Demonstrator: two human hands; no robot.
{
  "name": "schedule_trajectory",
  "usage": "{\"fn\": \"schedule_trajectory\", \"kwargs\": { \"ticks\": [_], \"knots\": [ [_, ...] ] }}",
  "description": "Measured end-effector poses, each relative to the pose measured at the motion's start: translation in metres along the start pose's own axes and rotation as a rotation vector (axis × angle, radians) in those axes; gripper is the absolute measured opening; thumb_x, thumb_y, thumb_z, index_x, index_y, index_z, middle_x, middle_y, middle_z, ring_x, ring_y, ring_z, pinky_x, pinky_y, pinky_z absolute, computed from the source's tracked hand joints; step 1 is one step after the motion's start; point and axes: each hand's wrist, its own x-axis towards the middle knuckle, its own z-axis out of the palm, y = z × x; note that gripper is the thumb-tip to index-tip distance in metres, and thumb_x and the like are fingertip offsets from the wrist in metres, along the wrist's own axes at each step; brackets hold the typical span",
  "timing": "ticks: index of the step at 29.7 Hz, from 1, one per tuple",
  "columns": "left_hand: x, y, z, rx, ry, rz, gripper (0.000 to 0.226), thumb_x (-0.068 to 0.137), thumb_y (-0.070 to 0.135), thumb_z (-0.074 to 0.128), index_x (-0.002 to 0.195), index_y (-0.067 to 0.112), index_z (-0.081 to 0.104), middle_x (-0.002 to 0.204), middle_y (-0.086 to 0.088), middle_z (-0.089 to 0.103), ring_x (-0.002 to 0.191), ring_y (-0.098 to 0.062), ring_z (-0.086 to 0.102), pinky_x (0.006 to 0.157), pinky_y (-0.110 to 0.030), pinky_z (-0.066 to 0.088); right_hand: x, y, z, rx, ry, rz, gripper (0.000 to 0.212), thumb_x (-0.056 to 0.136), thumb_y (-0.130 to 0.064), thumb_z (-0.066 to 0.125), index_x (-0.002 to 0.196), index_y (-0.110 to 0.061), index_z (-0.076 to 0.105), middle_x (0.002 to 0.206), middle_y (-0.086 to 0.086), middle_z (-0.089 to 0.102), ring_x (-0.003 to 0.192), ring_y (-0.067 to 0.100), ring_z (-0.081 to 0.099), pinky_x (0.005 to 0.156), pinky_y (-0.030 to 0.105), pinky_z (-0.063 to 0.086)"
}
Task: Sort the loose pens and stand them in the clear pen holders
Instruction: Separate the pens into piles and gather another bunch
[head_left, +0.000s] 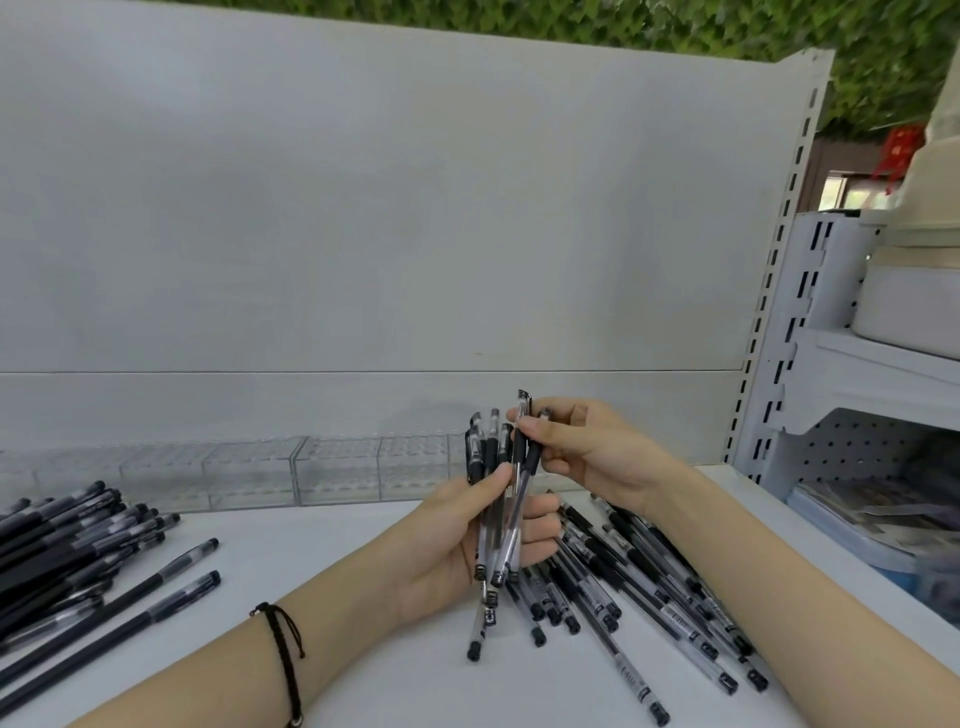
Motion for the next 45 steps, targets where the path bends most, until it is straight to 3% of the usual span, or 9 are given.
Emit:
{"fn": "schedule_trajectory", "kwargs": {
  "ticks": [7,12,20,24,28,33,36,41,45],
  "knots": [
    [0.002,-0.003,-0.005,0.017,-0.109,-0.002,0.039,0.079,0.027,0.065,0.112,0.010,0.054,0.062,0.000,0.047,0.045,-0.007,0.042,0.041,-0.019,0.041,0.003,0.004,0.004,-0.144,0.095,-0.048,0.041,0.064,-0.018,0.079,0.099,-0.005,0.064,0.077,0.009,0.059,0.051,0.015,0.043,0.045,0.018,0.040],
    [0.006,0.002,-0.005,-0.041,-0.024,0.038,0.031,0.071,0.032,0.068,0.092,0.014,0.055,0.053,0.007,0.030,0.037,-0.003,0.026,0.034,-0.014,0.024,0.005,0.008,0.006,-0.075,0.133,-0.009,0.026,0.092,-0.026,0.060,0.106,-0.004,0.060,0.083,0.003,0.056,0.054,0.010,0.048,0.044,0.019,0.039],
    [0.009,0.011,-0.023,0.051,0.245,0.136,0.033,0.066,0.037,0.074,0.077,0.019,0.050,0.046,0.008,0.028,0.034,-0.005,0.024,0.033,-0.016,0.021,-0.003,0.013,-0.006,-0.869,-0.096,0.060,0.022,0.086,-0.034,0.070,0.098,-0.015,0.072,0.076,-0.012,0.064,0.061,0.002,0.052,0.060,0.015,0.043],
    [0.009,0.009,-0.024,-0.006,0.244,0.094,0.034,0.064,0.035,0.076,0.075,0.020,0.048,0.047,0.008,0.030,0.034,-0.005,0.025,0.034,-0.016,0.021,-0.005,0.014,-0.009,-1.018,-0.189,0.099,0.024,0.080,-0.038,0.076,0.098,-0.023,0.073,0.064,-0.021,0.061,0.057,-0.005,0.050,0.058,0.012,0.037],
    [0.010,0.008,-0.024,-0.043,0.237,0.074,0.031,0.063,0.033,0.076,0.071,0.020,0.049,0.048,0.007,0.031,0.034,-0.005,0.026,0.035,-0.016,0.022,-0.003,0.017,-0.016,-1.037,-0.234,0.094,0.035,0.064,-0.059,0.074,0.086,-0.032,0.073,0.092,0.011,0.069,0.070,0.014,0.053,0.071,0.040,0.049],
    [0.009,0.010,-0.024,-0.057,0.260,0.073,0.026,0.068,0.029,0.074,0.067,0.016,0.052,0.050,0.003,0.043,0.038,-0.009,0.043,0.036,-0.017,0.038,-0.007,0.010,-0.021,-0.800,-0.233,0.083,0.011,0.081,-0.030,0.076,0.085,-0.021,0.071,0.076,0.002,0.065,0.068,0.008,0.053,0.064,0.023,0.043],
    [0.009,0.012,-0.024,-0.058,0.278,0.129,0.019,0.072,0.024,0.075,0.067,0.009,0.064,0.064,-0.007,0.065,0.059,-0.017,0.067,0.060,-0.027,0.059,-0.005,0.005,-0.018,-0.403,-0.157,0.038,0.007,0.083,-0.010,0.070,0.089,-0.010,0.066,0.070,-0.005,0.065,0.059,0.006,0.053,0.055,0.019,0.043],
    [0.003,0.010,-0.017,-0.058,0.141,0.004,0.045,0.089,0.024,0.063,0.120,-0.008,0.060,0.107,-0.022,0.071,0.093,-0.029,0.072,0.076,-0.037,0.060,0.001,0.006,-0.011,-0.063,-0.044,0.013,0.026,0.074,-0.014,0.070,0.099,-0.008,0.067,0.075,-0.001,0.062,0.061,0.010,0.053,0.051,0.019,0.042],
    [-0.002,0.005,-0.008,0.087,0.118,-0.022,0.032,0.090,0.028,0.063,0.112,0.004,0.064,0.096,-0.016,0.074,0.062,-0.019,0.071,0.054,-0.030,0.059,0.001,0.011,-0.003,-0.174,-0.035,0.026,0.022,0.083,-0.011,0.068,0.104,-0.005,0.068,0.070,-0.006,0.064,0.059,0.007,0.052,0.052,0.018,0.040]
  ]
}}
